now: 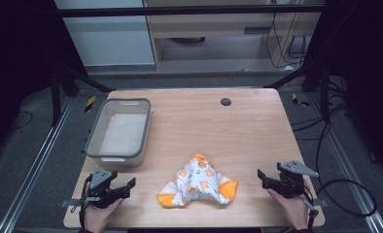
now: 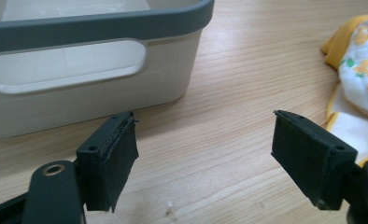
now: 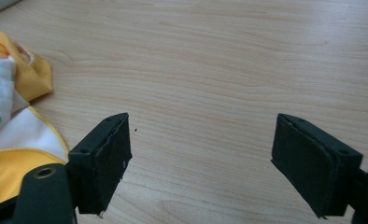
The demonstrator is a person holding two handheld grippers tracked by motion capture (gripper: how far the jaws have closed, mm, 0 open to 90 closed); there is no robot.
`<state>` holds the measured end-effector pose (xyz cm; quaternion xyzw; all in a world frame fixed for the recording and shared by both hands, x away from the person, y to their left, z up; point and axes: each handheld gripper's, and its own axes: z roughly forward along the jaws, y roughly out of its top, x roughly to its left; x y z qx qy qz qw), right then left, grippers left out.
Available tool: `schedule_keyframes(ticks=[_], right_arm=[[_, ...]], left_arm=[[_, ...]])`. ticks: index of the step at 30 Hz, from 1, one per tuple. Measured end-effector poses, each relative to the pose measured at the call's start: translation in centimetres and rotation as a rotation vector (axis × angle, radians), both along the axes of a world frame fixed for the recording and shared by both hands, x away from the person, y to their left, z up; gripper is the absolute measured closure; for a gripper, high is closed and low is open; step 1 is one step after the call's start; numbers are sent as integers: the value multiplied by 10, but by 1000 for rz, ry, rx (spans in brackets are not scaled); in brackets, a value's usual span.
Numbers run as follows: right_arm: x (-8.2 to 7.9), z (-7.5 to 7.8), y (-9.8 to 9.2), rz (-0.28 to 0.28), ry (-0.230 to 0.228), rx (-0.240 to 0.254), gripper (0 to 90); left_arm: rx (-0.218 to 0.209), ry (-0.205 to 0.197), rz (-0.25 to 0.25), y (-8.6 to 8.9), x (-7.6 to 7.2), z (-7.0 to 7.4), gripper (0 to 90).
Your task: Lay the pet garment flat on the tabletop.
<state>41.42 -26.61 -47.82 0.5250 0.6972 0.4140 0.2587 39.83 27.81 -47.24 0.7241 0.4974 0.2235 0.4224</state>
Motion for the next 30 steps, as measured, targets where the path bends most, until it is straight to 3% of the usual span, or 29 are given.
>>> schedule_keyframes(ticks=[7, 12, 17, 30], right_arm=[[-2, 2, 2, 26, 0, 14, 254], [-3, 6, 9, 63, -8, 19, 286], [-1, 11, 18, 109, -1, 9, 311], [11, 40, 24, 139, -36, 9, 303]], left_arm=[[-26, 9, -43, -9, -6, 4, 234], [-15, 3, -68, -17, -7, 6, 243], [-4, -33, -59, -22, -8, 12, 246], [-6, -75, -106, -38, -1, 32, 285]])
